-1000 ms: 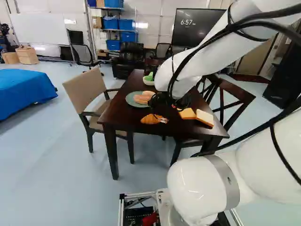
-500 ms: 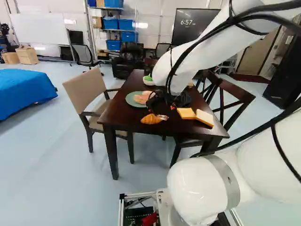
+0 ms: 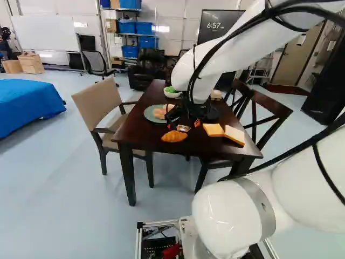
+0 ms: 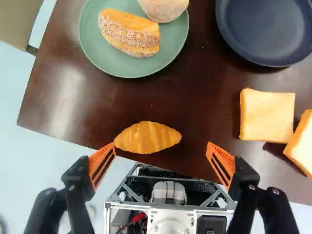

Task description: Move the croissant to the empty plate

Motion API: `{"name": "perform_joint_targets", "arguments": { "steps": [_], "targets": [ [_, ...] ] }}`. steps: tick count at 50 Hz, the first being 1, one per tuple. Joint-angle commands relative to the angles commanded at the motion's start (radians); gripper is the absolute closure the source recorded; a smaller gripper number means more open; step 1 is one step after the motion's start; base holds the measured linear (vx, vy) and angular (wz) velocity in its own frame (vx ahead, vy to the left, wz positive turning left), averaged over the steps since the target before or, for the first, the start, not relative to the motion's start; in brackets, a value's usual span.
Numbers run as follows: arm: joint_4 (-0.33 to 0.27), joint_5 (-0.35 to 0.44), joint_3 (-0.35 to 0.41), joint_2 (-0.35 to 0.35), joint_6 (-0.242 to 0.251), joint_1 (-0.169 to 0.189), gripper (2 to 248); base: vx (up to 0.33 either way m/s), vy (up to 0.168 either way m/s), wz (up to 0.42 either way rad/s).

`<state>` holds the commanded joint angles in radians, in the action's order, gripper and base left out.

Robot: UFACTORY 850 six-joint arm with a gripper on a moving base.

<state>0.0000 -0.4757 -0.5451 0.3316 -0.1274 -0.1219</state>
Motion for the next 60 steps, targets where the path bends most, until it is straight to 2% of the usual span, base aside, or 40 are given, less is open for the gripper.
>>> {"name": "perform_joint_targets", "arguments": {
  "steps": [18,42,60],
  "targets": [
    [0.0,-0.116,-0.032,0.0,-0.188,-0.014,3,0.0,0.0,0.0],
    [0.0,-0.287,-0.091,0.0,-0.44,-0.071,3,0.0,0.0,0.0],
    [0.0,-0.376,-0.157,-0.084,-0.629,-0.118,3,0.0,0.0,0.0]
  ]
}}
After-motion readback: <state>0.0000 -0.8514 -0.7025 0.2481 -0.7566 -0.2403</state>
